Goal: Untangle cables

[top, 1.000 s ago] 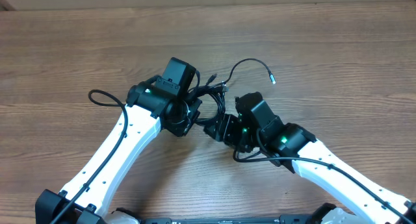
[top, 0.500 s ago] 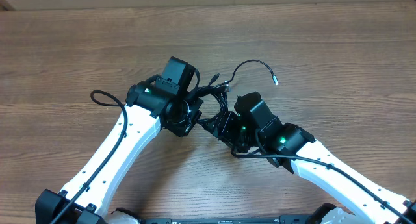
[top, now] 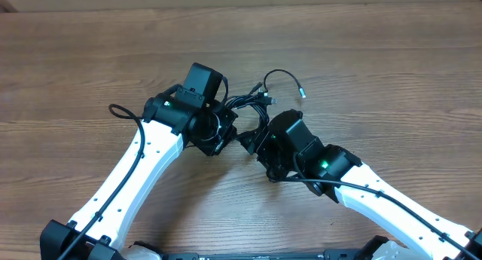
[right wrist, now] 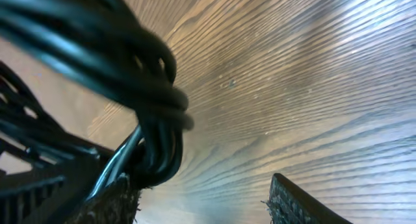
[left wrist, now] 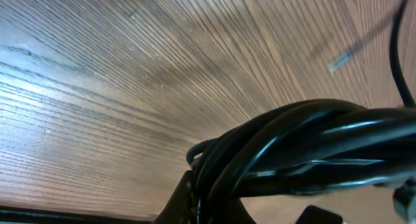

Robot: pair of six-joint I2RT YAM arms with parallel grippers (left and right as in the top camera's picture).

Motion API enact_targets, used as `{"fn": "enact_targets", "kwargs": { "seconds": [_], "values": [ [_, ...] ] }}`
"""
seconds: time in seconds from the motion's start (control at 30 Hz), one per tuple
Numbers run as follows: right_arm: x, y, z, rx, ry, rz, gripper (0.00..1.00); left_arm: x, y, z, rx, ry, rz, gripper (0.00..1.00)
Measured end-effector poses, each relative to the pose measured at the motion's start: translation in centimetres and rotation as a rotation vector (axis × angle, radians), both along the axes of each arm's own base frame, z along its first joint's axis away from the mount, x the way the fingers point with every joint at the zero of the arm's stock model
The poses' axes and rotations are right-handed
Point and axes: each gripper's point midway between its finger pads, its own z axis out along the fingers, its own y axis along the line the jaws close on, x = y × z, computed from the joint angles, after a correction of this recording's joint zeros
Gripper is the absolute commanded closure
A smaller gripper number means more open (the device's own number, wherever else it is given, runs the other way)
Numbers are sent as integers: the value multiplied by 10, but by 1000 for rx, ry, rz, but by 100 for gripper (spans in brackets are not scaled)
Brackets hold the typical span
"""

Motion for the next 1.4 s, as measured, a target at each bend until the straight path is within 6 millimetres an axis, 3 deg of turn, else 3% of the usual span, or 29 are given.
{"fn": "enact_targets", "kwargs": {
  "seconds": [0.2, 0.4, 0.53, 0.63, 0.77, 0.97, 1.07, 1.2, 1.23, 1.3, 1.4],
  "values": [
    [4, -13, -6, -59, -5, -52, 36, -6, -8, 3, -44, 12, -49, 96],
    [26, -34, -12, -124, -56, -169, 36, -21, -21, 9, -129, 60, -121, 96],
    [32, -29, -6, -86, -76, -174, 36, -30, -33, 15, -189, 76, -171, 96],
    [28, -23, -5, -52, -54, -149, 36, -20, -42, 22, -226, 15, -196, 96],
    [30, -32, -9, -76, -38, -161, 35, -10, -47, 24, -241, -43, -206, 96],
    [31, -49, -12, -147, -65, -92, 34, -5, -34, 15, -145, -70, -188, 96],
    [38, -71, 9, -154, -131, -97, 34, -3, -22, 7, -71, -70, -166, 96],
    [33, -89, 63, -112, -296, -73, 35, 3, -14, 3, -27, -68, -97, 96],
    [24, -90, 72, -99, -312, -53, 37, 3, -13, 3, -25, -58, -71, 95],
    [8, -91, 77, -76, -290, -39, 51, 5, -11, 2, -29, -28, 7, 96],
    [-17, -96, 63, -41, -124, -98, 79, 12, -14, 5, -65, -2, 122, 96]
  ]
}}
